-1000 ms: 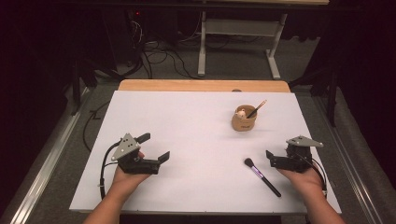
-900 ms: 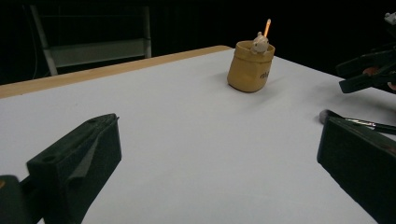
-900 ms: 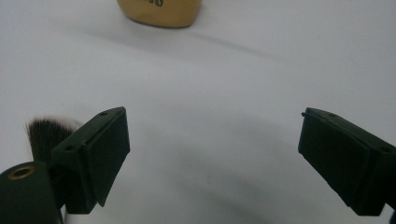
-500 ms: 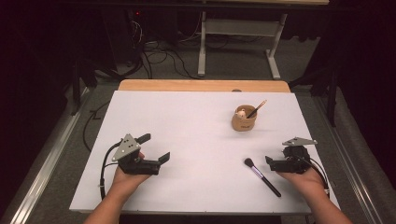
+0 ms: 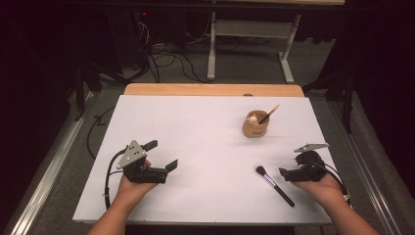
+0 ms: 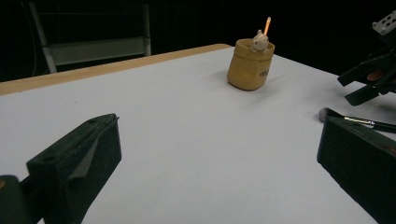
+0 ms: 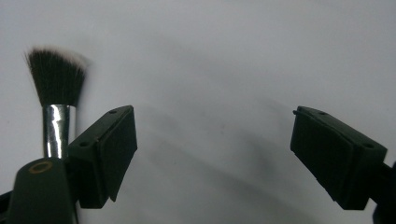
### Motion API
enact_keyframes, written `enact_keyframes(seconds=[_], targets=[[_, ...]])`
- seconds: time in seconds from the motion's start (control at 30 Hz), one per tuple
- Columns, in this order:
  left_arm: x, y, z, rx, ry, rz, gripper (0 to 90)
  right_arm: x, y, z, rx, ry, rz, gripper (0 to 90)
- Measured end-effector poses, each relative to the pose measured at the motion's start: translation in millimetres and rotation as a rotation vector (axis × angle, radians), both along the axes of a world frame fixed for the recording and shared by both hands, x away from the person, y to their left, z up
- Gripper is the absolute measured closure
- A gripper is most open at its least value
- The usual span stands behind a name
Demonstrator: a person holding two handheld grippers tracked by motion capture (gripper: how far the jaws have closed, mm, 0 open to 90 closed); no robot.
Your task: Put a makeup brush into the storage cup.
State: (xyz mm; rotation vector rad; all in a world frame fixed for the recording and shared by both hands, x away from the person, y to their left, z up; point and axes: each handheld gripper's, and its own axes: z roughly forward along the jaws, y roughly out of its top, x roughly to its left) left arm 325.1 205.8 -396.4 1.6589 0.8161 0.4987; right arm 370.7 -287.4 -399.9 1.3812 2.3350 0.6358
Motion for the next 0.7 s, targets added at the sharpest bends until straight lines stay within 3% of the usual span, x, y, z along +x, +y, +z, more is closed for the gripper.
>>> enact_keyframes(seconds=[0.2, 0.7], targets=[[-0.1, 0.3, 0.3, -0.001, -0.002, -0.002, 0.5, 0.3, 3.7, 4.4, -0.030, 0.065, 0.033, 19.2], [0.1, 1.4, 0.1, 0.006, -0.004, -0.004, 0.5, 5.2, 8.7, 4.3, -0.107, 0.164, 0.057, 19.9]])
